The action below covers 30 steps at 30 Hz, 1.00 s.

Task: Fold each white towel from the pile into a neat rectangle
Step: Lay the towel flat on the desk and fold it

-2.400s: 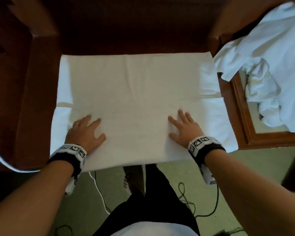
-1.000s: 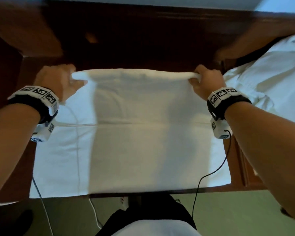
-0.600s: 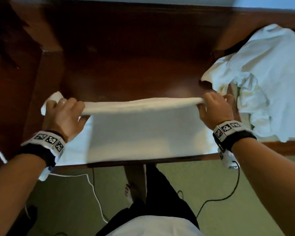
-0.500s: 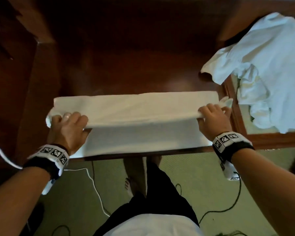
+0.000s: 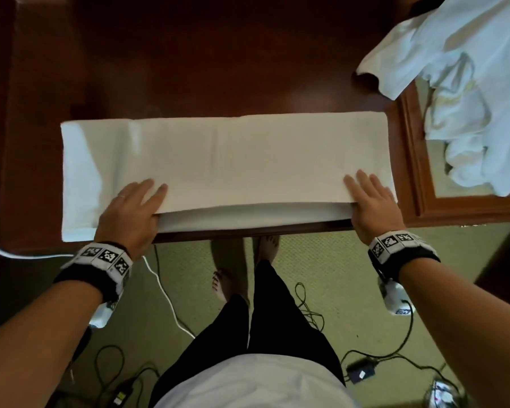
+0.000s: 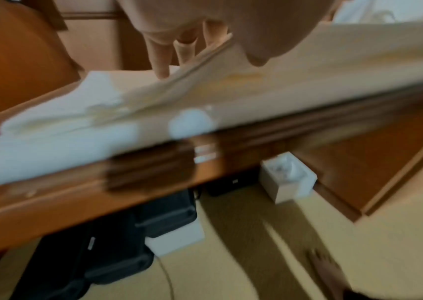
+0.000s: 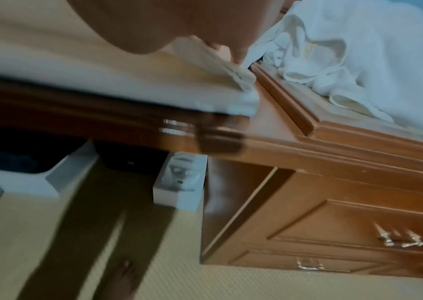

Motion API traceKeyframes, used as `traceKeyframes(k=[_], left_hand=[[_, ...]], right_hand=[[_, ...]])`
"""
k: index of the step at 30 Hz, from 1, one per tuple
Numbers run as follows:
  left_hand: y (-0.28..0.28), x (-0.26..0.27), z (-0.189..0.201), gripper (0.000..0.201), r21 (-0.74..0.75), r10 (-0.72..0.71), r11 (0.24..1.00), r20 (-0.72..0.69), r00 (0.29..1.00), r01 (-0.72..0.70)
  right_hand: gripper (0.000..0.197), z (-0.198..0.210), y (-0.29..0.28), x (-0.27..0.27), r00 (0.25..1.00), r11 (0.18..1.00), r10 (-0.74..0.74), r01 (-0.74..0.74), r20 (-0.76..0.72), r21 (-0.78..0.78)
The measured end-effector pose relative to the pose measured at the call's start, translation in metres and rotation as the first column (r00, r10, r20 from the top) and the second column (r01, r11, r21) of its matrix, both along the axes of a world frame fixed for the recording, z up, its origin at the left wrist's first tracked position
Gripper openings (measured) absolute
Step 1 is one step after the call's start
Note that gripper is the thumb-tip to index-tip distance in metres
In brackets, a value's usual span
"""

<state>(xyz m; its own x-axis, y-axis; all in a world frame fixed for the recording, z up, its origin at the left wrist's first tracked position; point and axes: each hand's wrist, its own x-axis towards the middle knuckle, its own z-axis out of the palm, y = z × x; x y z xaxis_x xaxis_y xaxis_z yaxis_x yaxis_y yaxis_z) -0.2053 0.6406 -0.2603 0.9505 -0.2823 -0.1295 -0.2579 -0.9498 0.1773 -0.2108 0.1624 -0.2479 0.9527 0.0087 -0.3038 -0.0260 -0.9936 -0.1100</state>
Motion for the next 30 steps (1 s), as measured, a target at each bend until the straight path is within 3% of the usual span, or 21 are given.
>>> traceKeyframes(k=[2,5,9,14,17,19,21,24,27,30], left_hand=[[0.008,-0.018,-0.007,0.066,0.034,-0.054,0.998,0.027,0.998,0.054],[0.014,-0.033,-0.024,0.081,0.093,-0.046,0.994,-0.062,0.997,0.052],[0.009,-0.032,-0.025,0.061,0.071,-0.062,0.996,-0.005,0.998,0.062],[0.009,-0.035,-0.026,0.065,0.045,-0.046,0.998,-0.015,0.999,0.046],[0.021,-0.032,-0.015,0.069,-0.003,0.061,0.998,-0.001,0.998,-0.061],[0.042,-0.031,-0.006,0.079,0.052,0.127,0.991,-0.004,0.992,-0.127],[0.07,-0.031,-0.004,0.071,0.095,0.14,0.986,-0.002,0.99,-0.139],[0.105,-0.04,-0.003,0.053,0.087,0.132,0.988,-0.008,0.991,-0.131],[0.104,-0.057,-0.001,0.06,0.093,0.113,0.99,-0.096,0.989,-0.104],[0.079,-0.059,0.007,0.056,0.085,0.193,0.979,-0.108,0.975,-0.184]], right_hand=[[0.066,-0.001,-0.006,-0.016,0.999,0.999,0.031,-0.031,0.01,-0.031],[0.079,-0.012,-0.007,-0.027,0.993,0.992,0.061,-0.071,-0.097,-0.103],[0.077,-0.012,-0.013,-0.018,0.999,0.997,-0.013,0.009,-0.048,-0.072],[0.091,-0.008,-0.02,-0.022,0.991,0.993,-0.024,0.009,-0.13,-0.115],[0.084,-0.007,0.003,-0.014,1.0,0.994,0.009,-0.011,-0.02,-0.105],[0.083,-0.011,0.025,-0.012,0.984,0.984,0.166,-0.161,0.06,-0.075],[0.08,-0.013,0.039,-0.01,0.96,0.962,0.27,-0.267,0.074,-0.051],[0.067,-0.011,0.036,-0.012,0.99,0.991,0.134,-0.133,-0.04,0.019],[0.057,-0.008,0.026,-0.032,0.982,0.985,0.173,-0.173,-0.069,0.012],[0.056,0.0,0.032,-0.033,0.983,0.986,0.168,-0.169,-0.072,0.001]])
